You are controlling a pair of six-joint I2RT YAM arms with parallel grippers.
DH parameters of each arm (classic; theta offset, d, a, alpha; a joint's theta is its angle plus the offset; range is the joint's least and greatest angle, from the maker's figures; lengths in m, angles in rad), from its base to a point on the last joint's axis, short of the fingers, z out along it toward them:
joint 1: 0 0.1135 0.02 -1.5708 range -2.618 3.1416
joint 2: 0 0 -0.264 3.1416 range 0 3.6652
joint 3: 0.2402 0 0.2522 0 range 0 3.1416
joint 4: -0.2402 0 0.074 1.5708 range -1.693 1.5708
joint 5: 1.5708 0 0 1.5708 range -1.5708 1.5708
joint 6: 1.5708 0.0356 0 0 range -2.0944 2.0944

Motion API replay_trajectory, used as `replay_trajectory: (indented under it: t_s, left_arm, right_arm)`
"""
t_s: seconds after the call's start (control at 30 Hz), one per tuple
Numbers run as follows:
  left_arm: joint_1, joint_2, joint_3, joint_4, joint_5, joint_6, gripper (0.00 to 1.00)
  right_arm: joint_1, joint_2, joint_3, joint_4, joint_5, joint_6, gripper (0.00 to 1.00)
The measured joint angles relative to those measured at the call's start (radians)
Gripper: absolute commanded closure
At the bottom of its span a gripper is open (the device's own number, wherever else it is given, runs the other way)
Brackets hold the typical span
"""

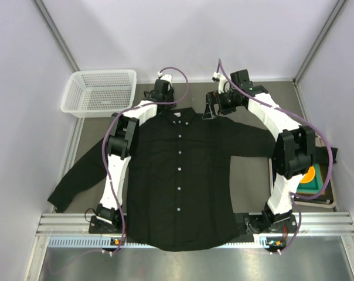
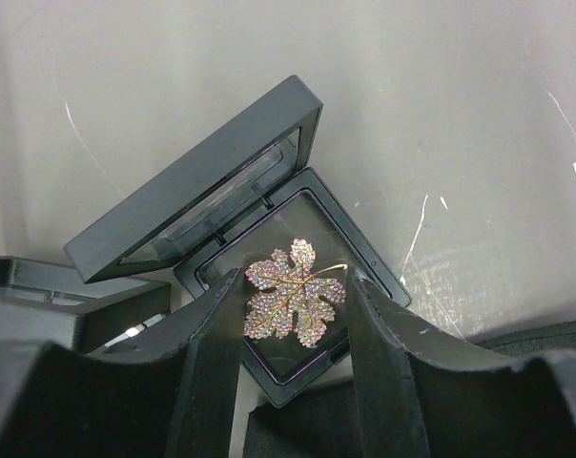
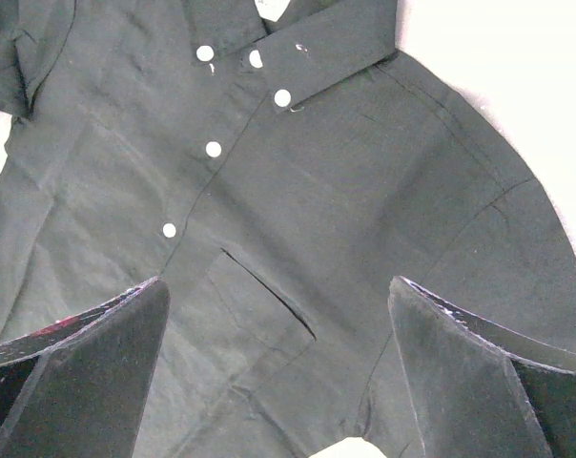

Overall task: Pin the brooch onto the clothing
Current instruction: Pick up the brooch from the brooch box.

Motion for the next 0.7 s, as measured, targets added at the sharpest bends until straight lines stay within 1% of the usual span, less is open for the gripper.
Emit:
replay_trajectory:
  t_s: [0.2,0.43,0.7]
  left_arm:
    - [0.0,0.0,0.004,-0.006,0.0,0.001,0.58]
    - [0.0,0.0,0.013,-0.019,0.002,0.014,0.59]
    - [-0.005,-0.033,0.031,-0.091,0.025,0.027,0.59]
  right_arm:
    - [0.0,0.0,0.0,-0.001,0.0,0.0,0.04]
    - [0.0,0.0,0.0,-0.001,-0.001,0.0,0.04]
    - [0.0,0.0,0.028,-0.016,0.0,-0.003,0.01]
